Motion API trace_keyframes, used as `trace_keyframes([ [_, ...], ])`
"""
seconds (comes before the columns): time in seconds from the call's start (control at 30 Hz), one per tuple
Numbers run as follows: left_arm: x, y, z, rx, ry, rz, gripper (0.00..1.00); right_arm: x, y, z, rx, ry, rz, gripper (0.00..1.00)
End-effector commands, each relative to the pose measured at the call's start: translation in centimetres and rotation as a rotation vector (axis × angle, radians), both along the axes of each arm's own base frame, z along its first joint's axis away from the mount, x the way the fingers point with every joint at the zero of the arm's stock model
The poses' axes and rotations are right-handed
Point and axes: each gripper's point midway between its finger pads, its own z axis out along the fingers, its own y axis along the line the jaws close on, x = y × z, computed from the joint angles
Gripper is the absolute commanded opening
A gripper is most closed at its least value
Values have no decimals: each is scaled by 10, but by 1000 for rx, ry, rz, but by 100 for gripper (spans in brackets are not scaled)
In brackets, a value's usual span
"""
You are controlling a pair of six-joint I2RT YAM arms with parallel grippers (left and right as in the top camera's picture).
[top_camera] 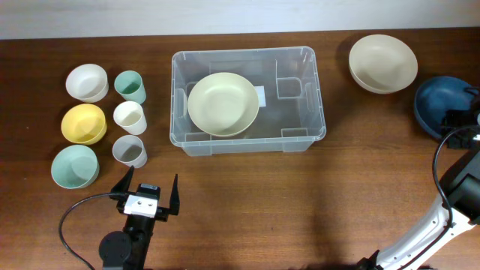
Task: Pack container
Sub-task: 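Grasp the dark blue bowl rim with the right gripper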
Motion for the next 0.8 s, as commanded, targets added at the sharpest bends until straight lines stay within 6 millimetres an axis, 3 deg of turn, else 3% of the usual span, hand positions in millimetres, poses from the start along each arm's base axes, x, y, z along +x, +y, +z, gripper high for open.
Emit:
trace_keyframes([
  [0.0,0,1,-2,16,-2,4,100,-3,1,-8,12,17,-6,4],
  [0.2,0,1,-2,16,-2,4,100,-15,-6,-3,19,25,-34,4],
  [0.37,0,1,-2,16,-2,4,100,-26,-24,23,-5,-16,-77,4],
  [0.5,0,1,-2,16,-2,4,100,-29,-37,60,-21,-108,-105,4],
  [0.67,0,1,-2,16,-2,4,100,-30,-50,126,-78,-261,-89,4],
  [0.77,0,1,-2,16,-2,4,100,-29,-46,171,-140,-341,-37,4],
])
